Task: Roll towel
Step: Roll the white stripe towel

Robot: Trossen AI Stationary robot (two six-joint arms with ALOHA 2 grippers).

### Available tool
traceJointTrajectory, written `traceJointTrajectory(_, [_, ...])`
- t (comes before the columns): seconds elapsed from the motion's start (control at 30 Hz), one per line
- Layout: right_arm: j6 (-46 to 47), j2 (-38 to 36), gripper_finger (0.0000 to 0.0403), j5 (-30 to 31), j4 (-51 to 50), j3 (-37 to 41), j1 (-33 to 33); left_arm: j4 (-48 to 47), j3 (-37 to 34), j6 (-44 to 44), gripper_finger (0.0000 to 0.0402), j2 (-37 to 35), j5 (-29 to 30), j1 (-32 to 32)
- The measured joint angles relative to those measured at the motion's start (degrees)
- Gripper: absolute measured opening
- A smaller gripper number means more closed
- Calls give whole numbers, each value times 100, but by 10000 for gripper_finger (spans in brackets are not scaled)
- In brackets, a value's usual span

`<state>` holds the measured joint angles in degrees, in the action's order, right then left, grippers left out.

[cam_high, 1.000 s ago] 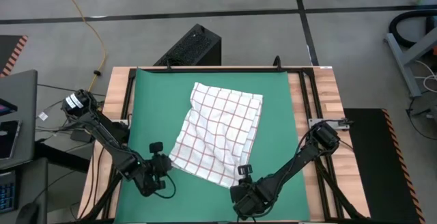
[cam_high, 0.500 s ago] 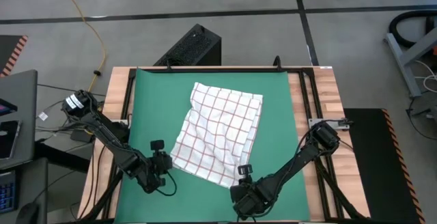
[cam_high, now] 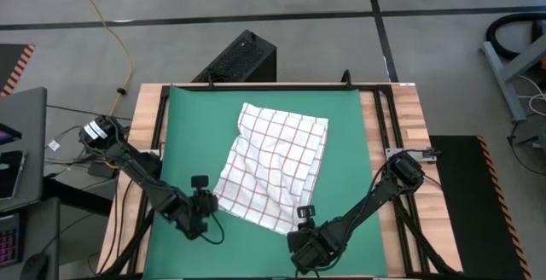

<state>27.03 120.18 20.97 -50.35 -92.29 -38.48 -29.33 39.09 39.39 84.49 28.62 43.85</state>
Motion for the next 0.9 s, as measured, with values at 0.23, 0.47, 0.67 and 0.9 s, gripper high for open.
traceJointTrajectory(0.23, [1,0,73,-2,-3,2,0,12,0,143,7,-2,10,-107])
traceJointTrajectory(0.47, [0,0,73,-2,-17,2,2,-474,409,239,1,-3,133,-111])
traceJointTrajectory(0.67, [0,0,73,-4,-17,2,37,-854,729,370,0,-7,369,-107])
traceJointTrajectory(0.9, [2,0,73,-4,-45,2,34,-1289,774,782,0,-7,363,-26])
